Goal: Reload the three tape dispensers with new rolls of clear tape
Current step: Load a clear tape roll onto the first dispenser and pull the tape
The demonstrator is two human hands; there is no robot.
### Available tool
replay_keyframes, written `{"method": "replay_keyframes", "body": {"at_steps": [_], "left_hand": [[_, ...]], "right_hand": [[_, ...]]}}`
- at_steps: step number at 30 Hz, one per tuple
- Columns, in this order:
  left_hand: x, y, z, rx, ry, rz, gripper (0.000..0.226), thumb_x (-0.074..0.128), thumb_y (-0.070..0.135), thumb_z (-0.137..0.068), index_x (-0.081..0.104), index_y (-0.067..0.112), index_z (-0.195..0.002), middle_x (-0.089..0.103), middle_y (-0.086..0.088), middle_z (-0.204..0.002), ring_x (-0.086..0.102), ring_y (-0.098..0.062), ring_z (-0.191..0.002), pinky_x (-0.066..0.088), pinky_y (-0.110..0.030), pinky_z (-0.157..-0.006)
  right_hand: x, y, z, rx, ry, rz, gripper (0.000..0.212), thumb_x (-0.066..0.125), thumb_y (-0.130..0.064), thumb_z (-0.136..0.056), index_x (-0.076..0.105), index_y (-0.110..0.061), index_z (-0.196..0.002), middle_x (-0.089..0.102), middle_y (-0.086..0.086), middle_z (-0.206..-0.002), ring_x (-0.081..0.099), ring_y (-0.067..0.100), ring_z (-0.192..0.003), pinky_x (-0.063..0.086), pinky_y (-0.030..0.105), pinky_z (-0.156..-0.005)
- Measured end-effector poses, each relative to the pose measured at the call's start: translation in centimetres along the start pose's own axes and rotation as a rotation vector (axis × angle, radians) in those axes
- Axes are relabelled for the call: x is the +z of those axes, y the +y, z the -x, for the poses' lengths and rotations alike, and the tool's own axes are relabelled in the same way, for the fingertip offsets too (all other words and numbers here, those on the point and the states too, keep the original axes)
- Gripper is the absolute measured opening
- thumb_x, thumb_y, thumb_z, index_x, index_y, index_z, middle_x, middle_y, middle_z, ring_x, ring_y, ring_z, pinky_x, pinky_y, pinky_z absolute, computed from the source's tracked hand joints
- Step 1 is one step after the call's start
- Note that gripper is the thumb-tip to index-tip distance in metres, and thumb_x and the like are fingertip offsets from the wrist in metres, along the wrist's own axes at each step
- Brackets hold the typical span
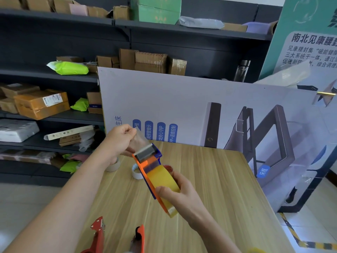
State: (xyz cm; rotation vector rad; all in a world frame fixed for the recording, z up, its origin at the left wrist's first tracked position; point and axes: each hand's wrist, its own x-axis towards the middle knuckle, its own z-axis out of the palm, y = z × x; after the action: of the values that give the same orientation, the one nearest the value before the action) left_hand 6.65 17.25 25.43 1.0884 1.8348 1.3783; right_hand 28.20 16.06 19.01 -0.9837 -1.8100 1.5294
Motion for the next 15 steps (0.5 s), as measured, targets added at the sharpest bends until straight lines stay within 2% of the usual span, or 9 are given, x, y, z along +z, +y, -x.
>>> {"method": "replay_keyframes", "body": {"at_steps": [1,3,5,8,10,12,15], "left_hand": [[0.1,0.2,0.2,-0.058,-0.048,0.076,0.027,0.041,0.018,-0.102,0.052,0.011,-0.078,0.063,-0.015,-0.077,0.063,-0.018,-0.047,0.049,-0.025,-0.037],[-0.1,0.6,0.6,-0.106,-0.155,0.160,0.028,0.039,0.019,-0.103,0.050,0.011,-0.079,0.066,-0.019,-0.077,0.065,-0.020,-0.047,0.050,-0.027,-0.039],[-0.5,1.0,0.9,-0.109,-0.257,0.212,0.027,0.040,0.019,-0.102,0.052,0.008,-0.082,0.071,-0.022,-0.083,0.070,-0.026,-0.056,0.054,-0.030,-0.045],[-1.0,1.8,1.3,-0.106,-0.422,0.281,0.025,0.042,0.019,-0.100,0.056,0.005,-0.086,0.071,-0.028,-0.095,0.073,-0.032,-0.069,0.058,-0.035,-0.053],[-1.4,2.3,1.5,-0.092,-0.507,0.308,0.026,0.043,0.019,-0.098,0.060,0.008,-0.081,0.071,-0.027,-0.096,0.073,-0.035,-0.076,0.059,-0.039,-0.058],[-2.1,2.8,1.4,-0.044,-0.513,0.300,0.027,0.044,0.016,-0.097,0.057,0.012,-0.074,0.073,-0.024,-0.095,0.073,-0.035,-0.077,0.060,-0.039,-0.060],[-3.5,3.6,0.9,0.071,-0.354,0.166,0.021,0.046,0.010,-0.097,0.053,0.010,-0.078,0.074,-0.018,-0.092,0.074,-0.028,-0.073,0.061,-0.036,-0.060]], "right_hand": [[0.0,0.1,-0.1,0.004,-0.002,-0.015,0.068,0.068,-0.057,-0.066,0.058,-0.006,-0.109,0.062,0.013,-0.089,0.060,0.019,-0.079,0.053,0.046,-0.079],[-0.1,0.4,-0.3,0.011,0.008,-0.046,0.070,0.064,-0.067,-0.070,0.061,-0.006,-0.106,0.065,0.003,-0.083,0.062,0.013,-0.075,0.053,0.034,-0.072],[-0.4,0.6,-0.5,0.026,0.019,-0.051,0.061,0.063,-0.065,-0.073,0.066,-0.010,-0.098,0.067,-0.004,-0.077,0.063,0.008,-0.070,0.051,0.025,-0.066],[-0.8,0.7,-1.0,0.056,-0.024,-0.026,0.047,0.064,-0.066,-0.073,0.071,-0.021,-0.085,0.068,-0.005,-0.074,0.064,0.006,-0.067,0.051,0.021,-0.063],[-0.7,0.6,-1.2,0.073,-0.034,-0.006,0.044,0.064,-0.069,-0.071,0.072,-0.026,-0.077,0.069,-0.006,-0.070,0.065,0.003,-0.064,0.051,0.016,-0.058],[-0.6,0.9,-1.4,0.103,-0.021,0.010,0.054,0.067,-0.070,-0.067,0.072,-0.019,-0.082,0.072,-0.001,-0.072,0.067,0.005,-0.065,0.052,0.020,-0.062],[-0.5,1.5,-1.4,0.150,-0.024,-0.008,0.052,0.070,-0.062,-0.067,0.072,-0.014,-0.089,0.072,0.000,-0.075,0.067,0.009,-0.068,0.052,0.027,-0.068]]}}
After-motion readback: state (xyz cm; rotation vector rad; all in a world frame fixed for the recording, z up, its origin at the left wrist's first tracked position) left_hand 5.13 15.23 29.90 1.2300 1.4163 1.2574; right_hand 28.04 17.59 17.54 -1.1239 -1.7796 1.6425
